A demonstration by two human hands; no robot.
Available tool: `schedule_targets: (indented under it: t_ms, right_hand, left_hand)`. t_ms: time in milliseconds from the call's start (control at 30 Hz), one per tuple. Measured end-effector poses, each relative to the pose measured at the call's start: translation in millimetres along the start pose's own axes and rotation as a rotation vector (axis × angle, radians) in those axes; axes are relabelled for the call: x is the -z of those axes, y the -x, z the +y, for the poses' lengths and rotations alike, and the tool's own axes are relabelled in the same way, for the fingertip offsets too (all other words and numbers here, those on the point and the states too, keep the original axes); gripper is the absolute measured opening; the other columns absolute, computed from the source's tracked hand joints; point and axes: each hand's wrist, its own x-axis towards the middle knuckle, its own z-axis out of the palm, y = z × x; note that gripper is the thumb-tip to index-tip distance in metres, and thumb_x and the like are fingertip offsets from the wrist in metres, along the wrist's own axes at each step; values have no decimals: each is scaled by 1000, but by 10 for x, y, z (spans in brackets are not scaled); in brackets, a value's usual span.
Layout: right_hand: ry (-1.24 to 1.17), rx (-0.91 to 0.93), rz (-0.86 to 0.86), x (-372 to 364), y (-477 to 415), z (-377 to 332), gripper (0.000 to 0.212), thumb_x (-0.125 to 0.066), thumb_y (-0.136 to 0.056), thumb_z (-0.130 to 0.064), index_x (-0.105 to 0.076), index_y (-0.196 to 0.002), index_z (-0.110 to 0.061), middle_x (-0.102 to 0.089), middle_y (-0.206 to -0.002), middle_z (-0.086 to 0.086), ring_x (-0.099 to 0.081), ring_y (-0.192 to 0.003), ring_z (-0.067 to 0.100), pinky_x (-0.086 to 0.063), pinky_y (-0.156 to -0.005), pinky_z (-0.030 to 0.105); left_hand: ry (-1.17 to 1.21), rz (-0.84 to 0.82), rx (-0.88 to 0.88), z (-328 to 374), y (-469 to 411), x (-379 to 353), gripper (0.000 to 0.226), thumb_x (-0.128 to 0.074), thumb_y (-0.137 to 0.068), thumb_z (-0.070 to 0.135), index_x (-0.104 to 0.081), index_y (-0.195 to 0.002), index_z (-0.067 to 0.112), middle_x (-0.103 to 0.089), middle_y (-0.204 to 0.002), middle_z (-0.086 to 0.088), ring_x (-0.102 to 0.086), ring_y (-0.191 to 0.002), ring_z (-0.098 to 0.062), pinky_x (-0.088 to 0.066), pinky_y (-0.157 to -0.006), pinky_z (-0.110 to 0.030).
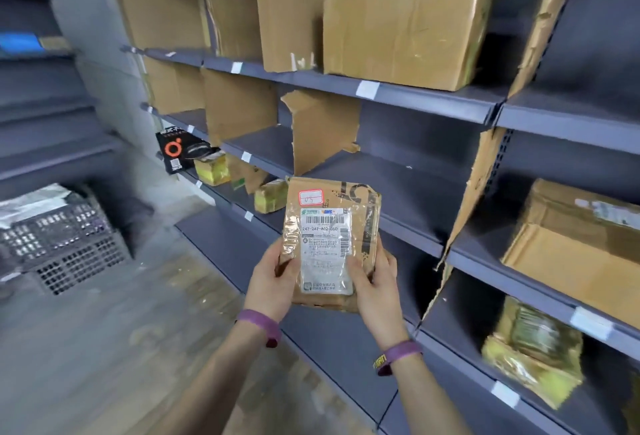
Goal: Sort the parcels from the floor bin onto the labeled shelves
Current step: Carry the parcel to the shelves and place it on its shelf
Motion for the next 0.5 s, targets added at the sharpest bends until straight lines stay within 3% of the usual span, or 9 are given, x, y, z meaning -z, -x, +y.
schedule_targets:
  t_ms: [100,300,500]
  right_hand:
    - [-26,0,4,-222,-216,1,46,-56,-94,-30,-45,-138,-41,-48,-126,-11,-32,-111,-28,-27,-88,-6]
    - [-35,-21,99,-691,-627,12,52,-57,-93,-35,-39,-141,-46,-45,-121,-15,-42,-105,-23,-35,-93,14]
    - [36,-5,275,-1171,-797,-33,44,-56,-96,-29,-46,-136,-43,-48,-125,-13,-37,-114,-21,-34,-87,-1]
  left_hand:
    - [1,3,-16,-55,-279,123,33,-55,-93,9,-60,-111,35,-68,-106,19,-61,-98,8,-45,-80,-7]
    - [43,-58,-55,-208,-883,368,33,-54,-93,9,-60,-120,27,-70,-101,19,-61,-92,10,-43,-69,-1]
    - [70,-263,-70,-392,-1506,684,29,-53,-94,16,-60,-116,34,-71,-98,18,-63,-91,6,-43,-65,-2]
